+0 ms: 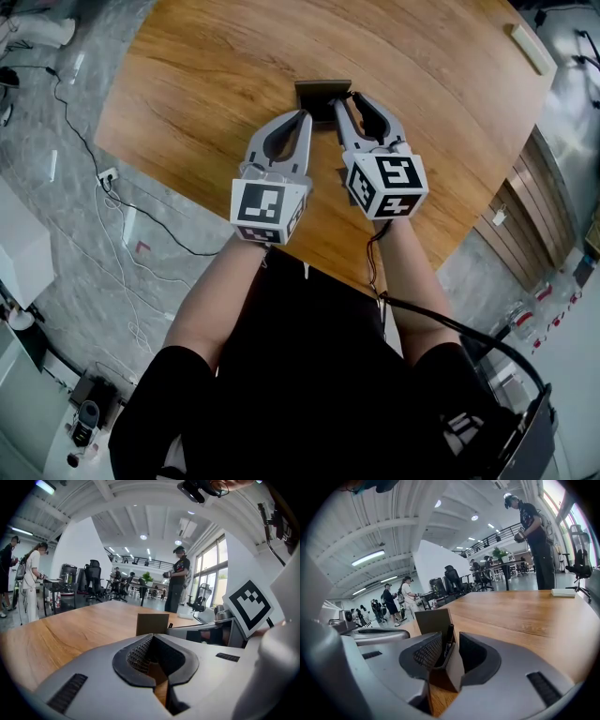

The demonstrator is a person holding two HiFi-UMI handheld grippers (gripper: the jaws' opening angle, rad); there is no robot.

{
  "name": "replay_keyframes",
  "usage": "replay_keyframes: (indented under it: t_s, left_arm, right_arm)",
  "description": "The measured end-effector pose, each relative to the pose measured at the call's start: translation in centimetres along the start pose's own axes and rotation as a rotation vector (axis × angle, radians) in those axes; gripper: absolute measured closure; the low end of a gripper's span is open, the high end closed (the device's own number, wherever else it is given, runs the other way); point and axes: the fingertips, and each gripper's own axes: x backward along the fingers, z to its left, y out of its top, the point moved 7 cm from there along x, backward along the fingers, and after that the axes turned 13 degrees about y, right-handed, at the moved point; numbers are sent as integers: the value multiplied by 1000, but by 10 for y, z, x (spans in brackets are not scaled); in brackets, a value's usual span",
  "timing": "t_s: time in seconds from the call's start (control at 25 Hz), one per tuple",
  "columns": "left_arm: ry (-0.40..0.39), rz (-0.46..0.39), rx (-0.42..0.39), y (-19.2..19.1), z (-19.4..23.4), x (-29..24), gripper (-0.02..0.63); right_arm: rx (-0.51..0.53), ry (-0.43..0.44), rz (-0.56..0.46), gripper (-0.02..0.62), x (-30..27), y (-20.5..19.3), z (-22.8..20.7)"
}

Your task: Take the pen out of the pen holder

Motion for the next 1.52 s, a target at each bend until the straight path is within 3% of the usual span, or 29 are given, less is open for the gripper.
replay_keyframes:
  t_s: [1.04,1.52]
  left_arm:
    - [4,-11,4,1,-1,7,606]
    - [4,-73,-23,58,-23,57,605]
  right_arm:
    - [86,-21,-77,552,27,12,20]
    - [169,-17,-160,552,87,76,75]
